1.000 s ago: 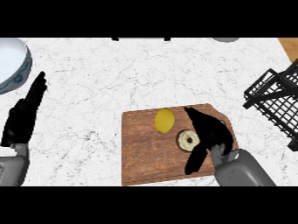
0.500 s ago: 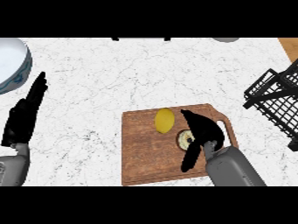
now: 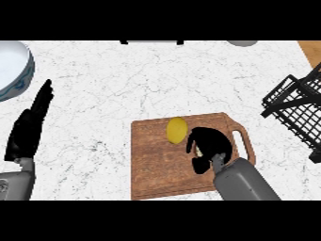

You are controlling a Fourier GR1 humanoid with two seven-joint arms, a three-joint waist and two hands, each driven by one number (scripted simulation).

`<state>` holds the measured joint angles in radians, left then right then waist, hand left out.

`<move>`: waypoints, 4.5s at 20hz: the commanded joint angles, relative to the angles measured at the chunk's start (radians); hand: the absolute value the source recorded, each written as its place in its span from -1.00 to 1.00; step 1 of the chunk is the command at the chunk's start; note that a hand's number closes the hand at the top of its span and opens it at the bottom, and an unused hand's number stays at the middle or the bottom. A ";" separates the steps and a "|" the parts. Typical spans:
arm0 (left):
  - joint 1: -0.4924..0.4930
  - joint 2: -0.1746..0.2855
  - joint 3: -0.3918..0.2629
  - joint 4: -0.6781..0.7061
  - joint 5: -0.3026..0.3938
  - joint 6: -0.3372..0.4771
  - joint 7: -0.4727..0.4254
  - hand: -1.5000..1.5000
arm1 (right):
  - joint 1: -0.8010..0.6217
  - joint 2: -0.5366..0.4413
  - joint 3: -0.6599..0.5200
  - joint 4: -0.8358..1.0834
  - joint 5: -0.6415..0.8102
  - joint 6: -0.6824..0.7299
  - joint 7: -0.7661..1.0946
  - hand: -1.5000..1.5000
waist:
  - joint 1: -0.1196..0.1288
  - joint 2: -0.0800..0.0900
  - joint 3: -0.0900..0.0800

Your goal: Pick the cupcake from the cutting board and place it in the tiered basket

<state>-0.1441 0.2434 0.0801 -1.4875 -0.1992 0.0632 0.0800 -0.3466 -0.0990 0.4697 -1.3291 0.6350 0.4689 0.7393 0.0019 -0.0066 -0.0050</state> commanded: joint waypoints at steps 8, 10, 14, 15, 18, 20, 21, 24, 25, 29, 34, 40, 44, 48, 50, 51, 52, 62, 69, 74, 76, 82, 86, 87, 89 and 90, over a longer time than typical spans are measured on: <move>0.009 -0.004 0.040 0.038 0.006 -0.018 -0.057 0.00 | 0.021 0.096 -0.084 -0.127 -0.060 0.013 0.073 1.00 | -0.001 0.006 0.005; -0.060 0.028 0.064 0.043 0.020 -0.044 0.008 0.00 | 0.024 0.070 -0.144 -0.144 -0.047 0.021 0.036 1.00 | -0.004 0.006 0.005; -0.016 -0.006 0.020 0.049 -0.006 -0.027 -0.042 0.00 | -0.129 0.098 -0.274 -0.014 0.080 -0.289 0.217 1.00 | 0.014 0.017 0.004; -0.018 -0.006 0.023 0.041 0.005 -0.035 -0.034 0.00 | -0.161 0.098 -0.288 -0.015 0.114 -0.361 0.297 1.00 | 0.024 0.016 0.004; -0.023 -0.009 0.012 0.028 -0.001 -0.035 -0.032 0.00 | -0.240 0.089 -0.385 0.022 0.254 -0.523 0.407 1.00 | 0.031 0.018 0.002; -0.028 -0.018 0.009 0.043 -0.009 -0.023 -0.040 0.00 | -0.302 0.094 -0.412 0.027 0.336 -0.643 0.430 1.00 | 0.035 0.022 0.002; -0.035 -0.014 0.006 0.030 -0.011 -0.026 -0.037 0.00 | -0.337 0.080 -0.425 0.035 0.387 -0.687 0.444 1.00 | 0.044 0.021 0.002; -0.042 -0.015 0.004 0.028 -0.001 -0.038 -0.015 0.00 | -0.443 0.014 -0.450 0.090 0.550 -0.747 0.481 1.00 | 0.053 0.020 0.002; -0.033 -0.008 0.012 0.034 -0.001 -0.038 -0.026 0.00 | -0.461 0.027 -0.434 0.106 0.619 -0.775 0.512 1.00 | 0.057 0.019 0.001; -0.051 0.012 0.020 0.022 0.010 -0.061 -0.006 0.00 | -0.581 0.045 -0.451 0.169 0.795 -0.801 0.580 1.00 | 0.047 0.014 0.003; -0.056 -0.002 0.023 0.031 0.012 -0.052 0.013 0.00 | -0.747 0.021 -0.520 0.279 0.937 -0.672 0.631 1.00 | 0.033 0.012 0.003; -0.025 0.012 0.039 0.045 -0.003 -0.042 -0.014 0.00 | -0.797 -0.048 -0.632 0.277 0.873 -0.531 0.507 1.00 | 0.000 0.004 0.005; -0.042 -0.015 0.016 0.018 -0.011 -0.034 0.021 0.00 | -0.829 -0.055 -0.702 0.366 0.854 -0.658 0.460 1.00 | 0.011 0.010 0.005; -0.057 -0.011 0.025 -0.005 -0.009 -0.037 0.049 0.00 | -0.760 -0.101 -0.692 0.405 0.874 -0.645 0.385 1.00 | 0.008 0.008 0.005; -0.034 0.025 0.061 0.017 0.010 -0.058 0.013 0.00 | -0.804 -0.159 -0.698 0.447 0.906 -0.556 0.386 1.00 | 0.012 0.009 0.004; -0.020 -0.036 0.020 0.054 -0.037 0.001 -0.032 0.00 | -0.745 -0.172 -0.688 0.391 0.901 -0.527 0.354 1.00 | -0.004 0.006 0.004; -0.006 0.001 0.031 -0.069 -0.006 -0.041 0.068 0.00 | -0.752 -0.224 -0.707 0.447 0.921 -0.521 0.348 1.00 | 0.012 0.004 0.005; -0.019 -0.013 0.055 0.037 0.005 -0.039 -0.023 0.00 | -0.603 -0.349 -0.712 0.392 0.958 -0.393 0.277 1.00 | -0.008 0.005 0.005; -0.024 -0.026 0.043 0.047 -0.031 -0.018 -0.018 0.00 | -0.510 -0.364 -0.754 0.228 0.811 -0.294 0.159 1.00 | -0.007 0.005 0.005; 0.038 -0.039 0.018 -0.062 -0.025 -0.040 0.023 0.00 | -0.410 -0.337 -0.813 0.220 0.731 -0.421 0.142 1.00 | 0.001 0.005 0.005; -0.064 -0.026 0.046 0.033 -0.022 -0.033 0.026 0.00 | -0.378 -0.377 -0.853 0.208 0.669 -0.395 0.075 1.00 | -0.009 0.006 0.005; -0.019 -0.027 0.041 -0.010 -0.024 -0.037 0.029 0.00 | -0.329 -0.247 -0.925 0.169 0.593 -0.480 0.202 -1.00 | -0.004 0.005 0.005; -0.037 -0.035 0.039 0.027 -0.046 -0.013 0.001 0.00 | -0.274 -0.240 -0.931 0.070 0.564 -0.586 0.144 -1.00 | -0.011 0.005 0.005; -0.048 -0.036 0.030 -0.027 -0.042 -0.022 0.073 0.00 | -0.283 -0.235 -0.946 0.092 0.544 -0.626 0.124 -1.00 | -0.004 0.005 0.006; -0.040 -0.049 0.029 0.050 -0.057 -0.005 -0.019 0.00 | -0.270 -0.238 -0.949 0.081 0.552 -0.696 0.110 -1.00 | -0.008 0.008 0.005; -0.045 -0.017 0.057 0.024 -0.022 -0.041 0.023 0.00 | -0.226 -0.241 -0.947 -0.002 0.548 -0.679 0.116 -1.00 | -0.014 0.004 0.005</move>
<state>-0.1658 0.2099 0.1187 -1.4777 -0.2344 0.0363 0.0897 -0.6673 -0.3499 -0.4530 -1.2631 1.1953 -0.1557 0.8551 0.0068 -0.0099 -0.0244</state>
